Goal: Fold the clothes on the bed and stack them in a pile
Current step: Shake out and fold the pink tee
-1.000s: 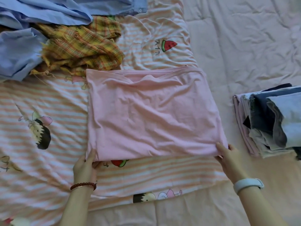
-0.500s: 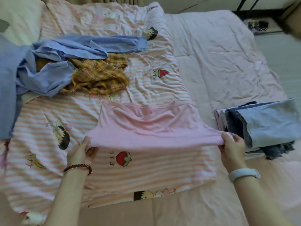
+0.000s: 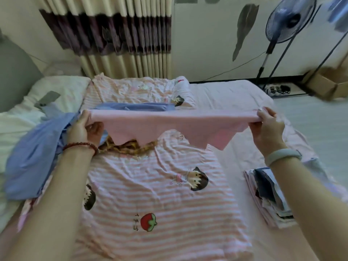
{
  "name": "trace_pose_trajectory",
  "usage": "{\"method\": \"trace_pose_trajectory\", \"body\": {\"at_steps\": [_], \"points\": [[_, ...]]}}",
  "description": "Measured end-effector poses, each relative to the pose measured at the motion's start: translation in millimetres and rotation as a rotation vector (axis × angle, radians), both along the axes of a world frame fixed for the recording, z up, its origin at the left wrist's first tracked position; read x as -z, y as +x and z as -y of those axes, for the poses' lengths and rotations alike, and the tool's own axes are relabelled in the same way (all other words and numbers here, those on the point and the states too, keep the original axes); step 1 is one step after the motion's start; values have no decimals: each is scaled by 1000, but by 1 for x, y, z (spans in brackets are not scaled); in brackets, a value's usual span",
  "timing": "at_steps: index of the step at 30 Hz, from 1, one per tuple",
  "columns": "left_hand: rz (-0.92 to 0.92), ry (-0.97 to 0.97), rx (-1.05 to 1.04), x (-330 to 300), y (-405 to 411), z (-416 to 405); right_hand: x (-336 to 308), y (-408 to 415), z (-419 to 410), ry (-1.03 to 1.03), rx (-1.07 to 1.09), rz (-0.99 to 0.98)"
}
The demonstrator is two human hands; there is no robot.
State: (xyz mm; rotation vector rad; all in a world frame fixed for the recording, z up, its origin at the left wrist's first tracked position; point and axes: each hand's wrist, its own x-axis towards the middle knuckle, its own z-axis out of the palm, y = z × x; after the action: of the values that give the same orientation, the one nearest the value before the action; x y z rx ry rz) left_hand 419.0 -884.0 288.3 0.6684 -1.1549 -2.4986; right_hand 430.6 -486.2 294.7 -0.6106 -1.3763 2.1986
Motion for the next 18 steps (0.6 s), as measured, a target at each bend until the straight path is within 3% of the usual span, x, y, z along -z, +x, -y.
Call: {"method": "trace_pose_trajectory", "body": {"at_steps": [5, 13, 18], "points": [[235, -77, 5, 85, 85, 18, 88, 73, 1, -97, -5, 133], [844, -145, 41, 249, 210, 9, 262, 201, 5, -66, -26, 758], [847, -146, 23, 281, 228, 3, 294, 220, 11, -17, 0, 877]]}}
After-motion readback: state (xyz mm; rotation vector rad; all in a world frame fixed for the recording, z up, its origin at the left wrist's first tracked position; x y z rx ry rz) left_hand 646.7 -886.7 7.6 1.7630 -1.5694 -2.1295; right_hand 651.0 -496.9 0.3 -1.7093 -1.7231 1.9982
